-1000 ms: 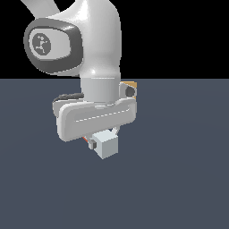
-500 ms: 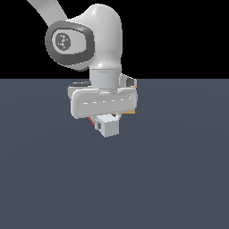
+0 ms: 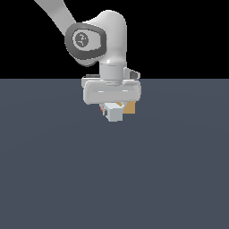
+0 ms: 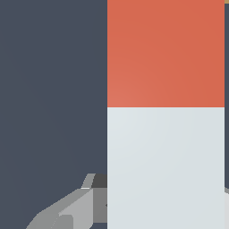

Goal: Insert the peg into the horizontal hole in a box.

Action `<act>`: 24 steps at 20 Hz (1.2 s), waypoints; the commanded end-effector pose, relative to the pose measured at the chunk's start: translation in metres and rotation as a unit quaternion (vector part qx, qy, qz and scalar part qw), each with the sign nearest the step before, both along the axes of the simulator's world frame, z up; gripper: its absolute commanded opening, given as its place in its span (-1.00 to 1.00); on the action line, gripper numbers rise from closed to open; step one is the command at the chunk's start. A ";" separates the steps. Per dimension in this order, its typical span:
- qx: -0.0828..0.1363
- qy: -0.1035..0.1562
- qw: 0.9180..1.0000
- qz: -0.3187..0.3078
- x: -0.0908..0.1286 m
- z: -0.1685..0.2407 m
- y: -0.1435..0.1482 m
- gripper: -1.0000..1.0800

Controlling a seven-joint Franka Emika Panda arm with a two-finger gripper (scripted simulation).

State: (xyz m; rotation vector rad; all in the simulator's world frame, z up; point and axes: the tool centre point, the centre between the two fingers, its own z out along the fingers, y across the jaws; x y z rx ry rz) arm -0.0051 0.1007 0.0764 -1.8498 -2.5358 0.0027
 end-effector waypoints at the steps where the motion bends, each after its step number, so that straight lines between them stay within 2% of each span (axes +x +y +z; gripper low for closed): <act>1: 0.000 -0.002 1.000 -0.020 0.007 0.007 0.016 -1.00; 12: 0.000 -0.002 0.997 -0.074 0.031 0.020 0.059 -1.00; 24: -0.001 -0.001 0.997 -0.082 0.035 0.020 0.064 -1.00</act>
